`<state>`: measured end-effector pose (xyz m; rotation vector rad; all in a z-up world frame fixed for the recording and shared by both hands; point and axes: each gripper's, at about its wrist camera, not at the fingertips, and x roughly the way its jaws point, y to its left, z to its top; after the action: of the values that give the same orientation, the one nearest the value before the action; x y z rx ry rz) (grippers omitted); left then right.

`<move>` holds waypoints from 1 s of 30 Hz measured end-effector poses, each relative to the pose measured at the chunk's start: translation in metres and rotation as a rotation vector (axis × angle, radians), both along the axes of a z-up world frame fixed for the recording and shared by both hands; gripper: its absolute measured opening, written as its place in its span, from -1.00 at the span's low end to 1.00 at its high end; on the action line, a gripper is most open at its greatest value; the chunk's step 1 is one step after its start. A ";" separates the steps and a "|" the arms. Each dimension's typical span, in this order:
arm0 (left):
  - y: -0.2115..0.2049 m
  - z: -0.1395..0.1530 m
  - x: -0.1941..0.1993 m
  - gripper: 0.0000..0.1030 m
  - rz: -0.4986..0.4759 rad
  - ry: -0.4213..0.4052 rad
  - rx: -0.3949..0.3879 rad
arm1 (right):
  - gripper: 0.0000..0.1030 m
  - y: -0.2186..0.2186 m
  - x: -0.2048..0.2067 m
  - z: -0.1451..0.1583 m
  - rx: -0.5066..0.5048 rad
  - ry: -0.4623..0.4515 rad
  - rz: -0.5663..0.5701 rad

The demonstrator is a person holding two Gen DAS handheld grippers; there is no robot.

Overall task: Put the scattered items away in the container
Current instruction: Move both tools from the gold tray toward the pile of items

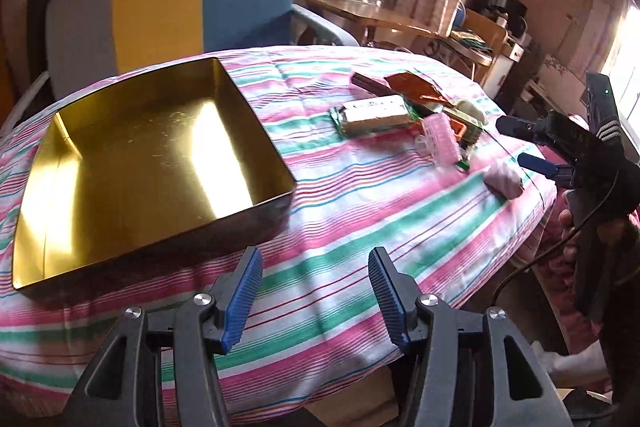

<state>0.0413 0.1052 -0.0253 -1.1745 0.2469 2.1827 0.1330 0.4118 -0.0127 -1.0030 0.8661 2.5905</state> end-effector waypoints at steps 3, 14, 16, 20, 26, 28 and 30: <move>0.016 -0.010 0.001 0.09 -0.051 -0.019 -0.030 | 1.00 0.023 0.010 -0.002 -0.075 0.026 0.015; 0.050 -0.044 -0.004 0.09 -0.158 -0.090 -0.103 | 1.00 0.020 -0.068 -0.028 -0.180 0.013 0.129; 0.047 -0.047 -0.008 0.09 -0.152 -0.101 -0.089 | 1.00 0.015 -0.076 -0.032 -0.201 0.014 0.148; 0.041 -0.050 -0.012 0.16 -0.159 -0.124 -0.038 | 1.00 -0.003 -0.081 -0.037 -0.299 0.036 0.256; 0.027 -0.052 -0.019 0.19 -0.147 -0.171 0.060 | 1.00 -0.028 -0.088 -0.044 -0.430 0.064 0.401; 0.020 -0.053 -0.023 0.19 -0.133 -0.197 0.107 | 1.00 -0.025 -0.084 -0.039 -0.372 0.054 0.349; 0.015 -0.053 -0.026 0.20 -0.120 -0.225 0.154 | 1.00 -0.019 -0.083 -0.032 -0.327 0.067 0.300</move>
<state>0.0155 0.1202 -0.0779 -1.2711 0.0497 1.9111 0.0496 0.3932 -0.0447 -1.2193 1.2776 2.7991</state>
